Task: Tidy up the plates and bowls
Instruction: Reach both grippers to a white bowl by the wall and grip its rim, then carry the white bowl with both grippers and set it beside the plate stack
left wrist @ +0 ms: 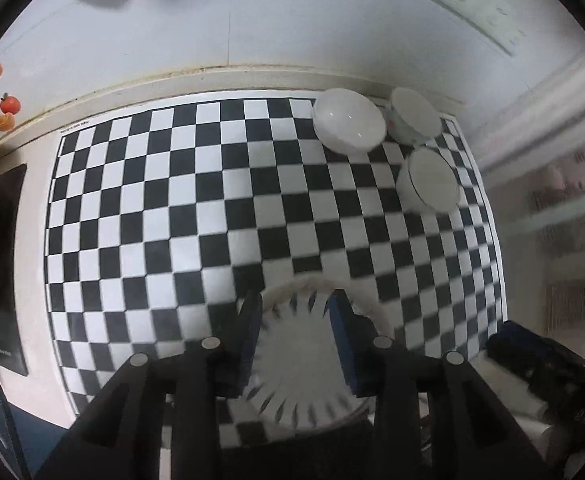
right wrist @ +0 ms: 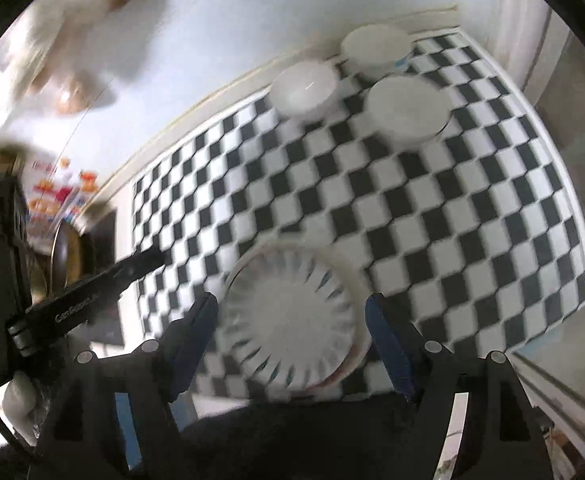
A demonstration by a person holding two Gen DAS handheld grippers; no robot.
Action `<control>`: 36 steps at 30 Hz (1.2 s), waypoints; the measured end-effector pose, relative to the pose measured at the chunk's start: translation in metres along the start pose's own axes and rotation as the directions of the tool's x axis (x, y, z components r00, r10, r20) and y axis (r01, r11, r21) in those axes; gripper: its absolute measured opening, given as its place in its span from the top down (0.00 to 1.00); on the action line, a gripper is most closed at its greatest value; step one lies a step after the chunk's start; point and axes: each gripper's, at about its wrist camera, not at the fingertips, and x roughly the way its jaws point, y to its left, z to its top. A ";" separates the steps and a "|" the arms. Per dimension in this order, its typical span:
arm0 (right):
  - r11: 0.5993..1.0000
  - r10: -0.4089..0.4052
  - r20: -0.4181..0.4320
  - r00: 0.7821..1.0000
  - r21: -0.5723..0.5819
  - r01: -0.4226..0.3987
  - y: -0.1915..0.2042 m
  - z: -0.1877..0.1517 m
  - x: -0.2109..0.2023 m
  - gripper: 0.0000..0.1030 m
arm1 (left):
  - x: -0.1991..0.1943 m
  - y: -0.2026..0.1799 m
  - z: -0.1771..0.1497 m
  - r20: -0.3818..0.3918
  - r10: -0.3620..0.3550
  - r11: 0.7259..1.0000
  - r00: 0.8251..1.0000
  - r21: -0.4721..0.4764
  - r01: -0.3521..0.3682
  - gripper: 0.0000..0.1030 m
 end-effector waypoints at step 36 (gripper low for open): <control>0.991 -0.021 -0.280 0.960 -0.133 -0.017 -0.053 0.287 0.231 0.90 | 0.183 -0.041 0.201 -0.126 -0.003 0.985 0.992 -0.171 -0.019 0.78</control>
